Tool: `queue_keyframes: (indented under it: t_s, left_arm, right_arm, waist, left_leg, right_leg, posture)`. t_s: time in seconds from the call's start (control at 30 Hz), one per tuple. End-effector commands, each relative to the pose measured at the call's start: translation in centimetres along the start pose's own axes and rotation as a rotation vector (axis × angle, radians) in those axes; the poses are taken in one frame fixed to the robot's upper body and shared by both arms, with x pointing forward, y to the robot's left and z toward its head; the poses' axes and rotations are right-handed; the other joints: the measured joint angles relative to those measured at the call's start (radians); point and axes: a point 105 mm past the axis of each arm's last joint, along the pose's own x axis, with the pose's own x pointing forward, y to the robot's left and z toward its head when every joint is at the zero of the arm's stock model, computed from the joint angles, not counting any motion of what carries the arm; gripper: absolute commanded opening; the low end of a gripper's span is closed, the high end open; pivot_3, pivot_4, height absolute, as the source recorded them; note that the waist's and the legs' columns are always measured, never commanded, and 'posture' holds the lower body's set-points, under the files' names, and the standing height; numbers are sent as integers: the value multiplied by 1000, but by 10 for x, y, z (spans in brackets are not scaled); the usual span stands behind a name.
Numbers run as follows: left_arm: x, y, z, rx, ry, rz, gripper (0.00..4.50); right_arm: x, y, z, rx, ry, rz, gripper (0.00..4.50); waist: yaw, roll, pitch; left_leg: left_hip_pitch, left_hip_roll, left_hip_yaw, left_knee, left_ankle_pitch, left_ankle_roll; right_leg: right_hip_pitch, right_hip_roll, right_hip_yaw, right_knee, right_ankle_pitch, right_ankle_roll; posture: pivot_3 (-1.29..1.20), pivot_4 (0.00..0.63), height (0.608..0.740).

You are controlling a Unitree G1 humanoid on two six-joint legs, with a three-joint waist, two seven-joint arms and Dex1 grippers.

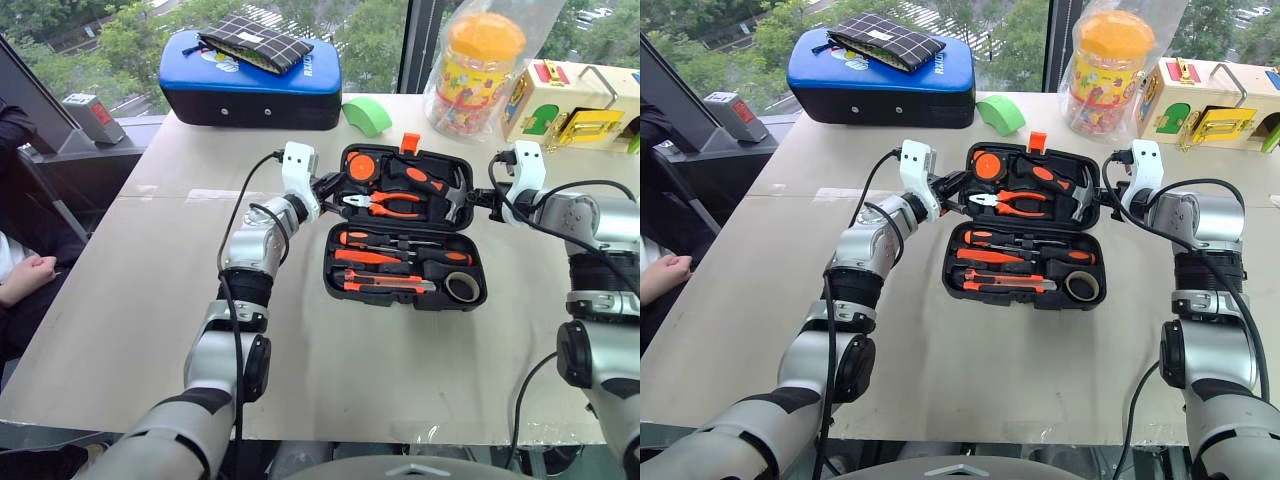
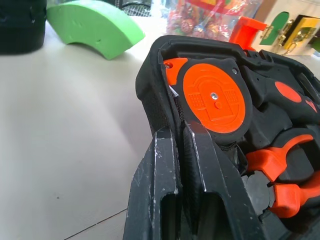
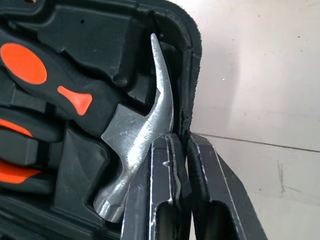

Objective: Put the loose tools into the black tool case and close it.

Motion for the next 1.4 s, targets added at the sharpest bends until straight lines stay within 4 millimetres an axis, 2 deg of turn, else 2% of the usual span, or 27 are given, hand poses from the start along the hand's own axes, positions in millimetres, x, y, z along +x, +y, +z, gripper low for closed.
queue_keyframes:
  t_s: [0.03,0.17,0.23,0.33,0.53,0.63,0.7,0.77,0.8,0.83,0.87,0.9,0.93,0.97,1.03,1.07,1.13,1.2,1.27,1.4]
  left_arm:
    - [-1,-21,42,146,-166,-105,0]
    - [-14,-26,48,276,-224,-159,0]
    - [-22,-30,47,351,-248,-177,0]
    - [-33,-35,39,468,-248,-213,0]
    - [-53,-38,22,544,-205,-298,0]
    - [-67,-40,9,618,-152,-358,0]
    - [-85,-39,2,574,-89,-431,0]
    - [-110,-38,-4,521,-1,-521,743]
    - [-127,-35,-9,476,74,-559,1034]
    - [-142,-30,-13,429,155,-584,1447]
    - [-157,-23,-20,381,257,-593,1919]
    - [-174,-17,-28,360,364,-615,2515]
    - [-189,-9,-32,312,448,-618,2903]
    - [-201,-4,-32,263,512,-628,3545]
    - [-215,-3,-29,221,572,-672,4477]
    - [-214,-6,-24,210,555,-684,4477]
    - [-207,-17,-7,140,486,-729,4500]
    - [-200,-33,4,91,441,-793,3869]
    - [-193,-43,8,68,415,-826,3166]
    - [-182,-55,5,123,402,-859,1565]
  right_arm:
    - [-6,12,13,-45,-56,74,34]
    - [-30,27,30,-131,-196,160,34]
    - [-43,35,28,-160,-233,193,34]
    - [-60,44,14,-189,-249,223,34]
    - [-83,49,-5,-198,-278,204,34]
    - [-96,54,-17,-231,-279,207,34]
    - [-109,61,-29,-260,-255,236,34]
    - [-125,65,-43,-280,-213,269,0]
    - [-137,70,-54,-293,-169,311,455]
    - [-148,76,-67,-323,-115,356,628]
    - [-158,79,-80,-358,-49,363,1011]
    - [-166,77,-92,-415,19,335,1555]
    - [-175,74,-110,-443,131,321,1943]
    - [-183,70,-122,-448,208,306,2533]
    - [-192,65,-131,-434,277,285,2551]
    - [-195,67,-136,-454,305,301,2551]
    - [-196,76,-143,-471,322,350,1931]
    - [-191,93,-148,-446,291,438,1067]
    - [-178,101,-149,-440,263,461,128]
    - [-143,101,-148,-420,238,385,0]
  waist:
    - [-1,0,0]
    - [-3,0,0]
    - [-6,0,0]
    - [-6,0,0]
    - [3,0,0]
    - [4,0,0]
    - [3,0,0]
    - [3,1,-1]
    - [1,1,-1]
    - [-1,2,-1]
    - [-3,2,-1]
    - [-5,3,-2]
    - [-4,4,-1]
    - [-1,5,0]
    - [3,4,1]
    - [5,5,2]
    - [13,5,7]
    - [19,0,8]
    - [19,-3,7]
    - [5,-3,7]
  left_leg:
    - [0,0,0,0,0,0]
    - [0,0,0,0,0,0]
    - [0,1,0,-1,0,0]
    - [0,1,-1,-1,0,0]
    - [0,2,0,0,0,0]
    - [2,1,1,1,0,0]
    - [4,1,1,0,0,0]
    - [4,2,0,-1,0,1]
    - [5,2,0,-2,0,1]
    - [4,3,0,-2,0,1]
    - [4,5,0,-4,-1,2]
    - [4,6,0,-4,-2,3]
    - [7,7,1,-5,-5,8]
    - [11,8,1,-5,-6,10]
    - [18,9,1,-5,-6,10]
    - [19,10,1,-4,-6,10]
    - [25,10,2,-1,-6,10]
    - [29,11,5,-1,-6,10]
    - [29,11,4,0,-6,10]
    - [28,11,5,-2,-6,10]
  right_leg:
    - [0,0,0,0,0,0]
    - [0,0,0,0,0,0]
    - [-1,0,0,0,0,0]
    - [-1,-1,0,-1,0,0]
    - [0,-1,1,-1,0,0]
    - [1,0,2,-1,0,0]
    - [3,0,2,-1,0,0]
    - [3,1,2,-1,0,0]
    - [3,1,2,-1,0,0]
    - [3,1,2,0,0,0]
    - [3,2,2,0,0,0]
    - [3,5,2,0,0,0]
    - [5,7,2,-1,0,0]
    - [9,7,2,-5,-1,-1]
    - [20,9,0,-14,-2,-2]
    - [23,11,0,-15,-2,-2]
    - [31,10,1,-18,-2,-4]
    - [35,3,1,-19,-5,-3]
    - [34,2,0,-18,-3,-5]
    - [33,5,1,-18,-1,-3]
  posture:
    - [0,150,740]
    - [0,150,740]
    - [0,150,740]
    - [0,150,740]
    - [0,150,740]
    - [0,150,740]
    - [0,150,740]
    - [0,150,740]
    - [0,150,740]
    - [0,150,740]
    - [0,150,740]
    - [0,150,740]
    - [0,150,740]
    - [0,150,740]
    - [0,150,740]
    - [0,150,740]
    - [0,150,740]
    - [0,150,740]
    - [0,150,740]
    - [0,150,740]
